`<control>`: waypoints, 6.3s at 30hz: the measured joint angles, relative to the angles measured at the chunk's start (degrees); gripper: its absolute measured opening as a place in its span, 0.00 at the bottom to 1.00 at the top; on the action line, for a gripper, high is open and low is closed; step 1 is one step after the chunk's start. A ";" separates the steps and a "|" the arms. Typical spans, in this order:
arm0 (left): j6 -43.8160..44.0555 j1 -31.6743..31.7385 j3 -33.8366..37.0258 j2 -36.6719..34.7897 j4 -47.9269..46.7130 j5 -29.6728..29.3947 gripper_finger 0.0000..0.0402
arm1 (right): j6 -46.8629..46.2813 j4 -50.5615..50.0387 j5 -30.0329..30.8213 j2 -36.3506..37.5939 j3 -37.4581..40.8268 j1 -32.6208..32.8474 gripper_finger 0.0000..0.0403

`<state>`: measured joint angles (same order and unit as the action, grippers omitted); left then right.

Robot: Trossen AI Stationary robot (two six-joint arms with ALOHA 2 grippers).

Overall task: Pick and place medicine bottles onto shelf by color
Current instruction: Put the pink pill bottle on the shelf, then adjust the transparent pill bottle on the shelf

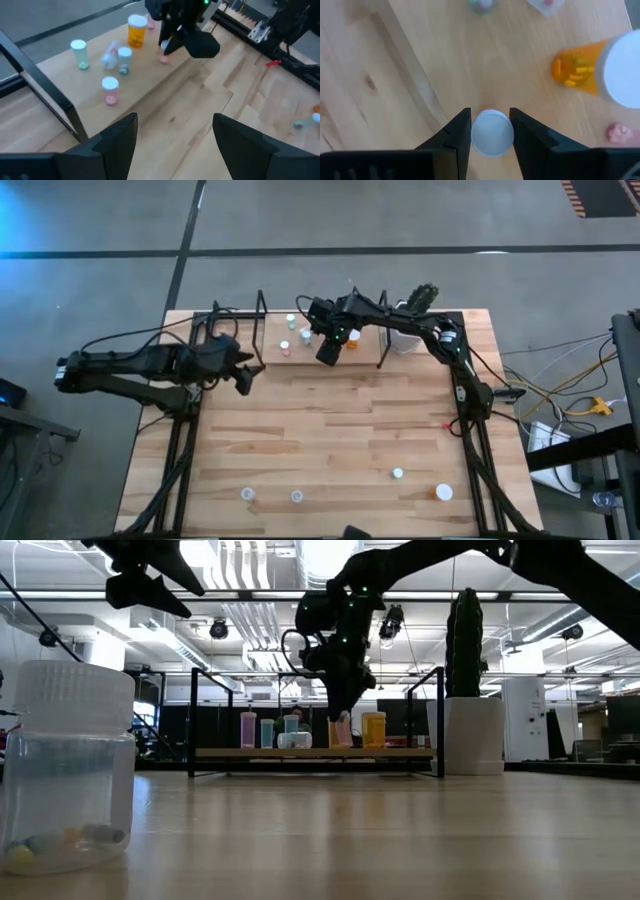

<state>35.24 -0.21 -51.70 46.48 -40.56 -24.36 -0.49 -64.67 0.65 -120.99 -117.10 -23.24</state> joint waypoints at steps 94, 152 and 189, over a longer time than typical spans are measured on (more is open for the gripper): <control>1.95 0.24 -0.13 1.86 2.82 6.83 0.60 | 34.01 16.68 -10.69 -8.19 -7.23 -7.66 0.35; -28.44 9.97 5.93 16.24 6.14 31.18 0.60 | 1.80 47.25 -28.10 21.36 38.82 8.87 0.25; -45.24 7.98 19.57 50.32 63.02 43.43 0.69 | -22.51 53.00 -14.57 22.82 52.72 21.26 0.47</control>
<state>-10.00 7.77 -32.13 96.79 22.46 19.07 -23.00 -11.67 -13.93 -98.17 -64.38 -1.98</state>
